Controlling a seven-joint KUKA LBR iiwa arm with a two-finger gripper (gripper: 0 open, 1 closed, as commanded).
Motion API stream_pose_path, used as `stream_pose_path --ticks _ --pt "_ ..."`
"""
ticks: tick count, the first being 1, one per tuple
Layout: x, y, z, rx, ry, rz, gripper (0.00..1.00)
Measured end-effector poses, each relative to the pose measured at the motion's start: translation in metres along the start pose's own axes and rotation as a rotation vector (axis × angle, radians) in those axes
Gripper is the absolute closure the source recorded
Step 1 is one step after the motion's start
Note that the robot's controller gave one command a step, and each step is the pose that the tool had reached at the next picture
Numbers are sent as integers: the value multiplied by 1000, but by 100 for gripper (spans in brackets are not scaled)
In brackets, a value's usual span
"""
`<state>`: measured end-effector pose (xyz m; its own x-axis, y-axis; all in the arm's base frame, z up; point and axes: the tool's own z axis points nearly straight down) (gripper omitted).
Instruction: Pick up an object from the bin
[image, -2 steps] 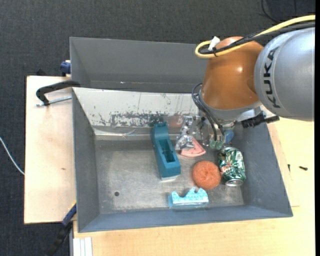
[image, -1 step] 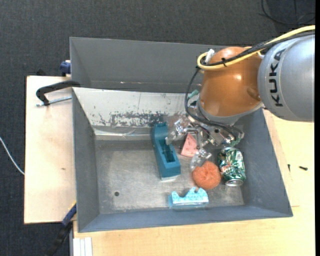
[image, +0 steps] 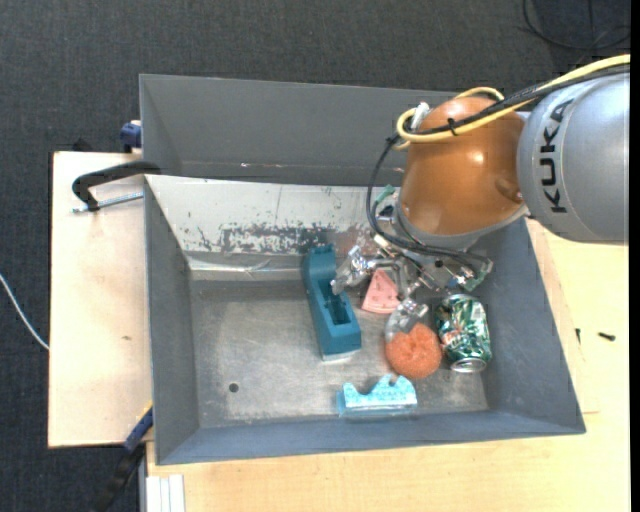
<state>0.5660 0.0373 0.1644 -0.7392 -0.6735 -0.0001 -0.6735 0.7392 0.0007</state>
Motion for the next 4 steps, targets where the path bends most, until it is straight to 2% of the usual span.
stream_pose_path --ticks 1,2,3,4 --pt "17 -10 58 5 -24 -123 100" --pt "17 -10 58 5 -24 -123 100" --pt "16 2 32 -1 -1 -205 100" --pt "8 16 -16 -7 3 -299 100"
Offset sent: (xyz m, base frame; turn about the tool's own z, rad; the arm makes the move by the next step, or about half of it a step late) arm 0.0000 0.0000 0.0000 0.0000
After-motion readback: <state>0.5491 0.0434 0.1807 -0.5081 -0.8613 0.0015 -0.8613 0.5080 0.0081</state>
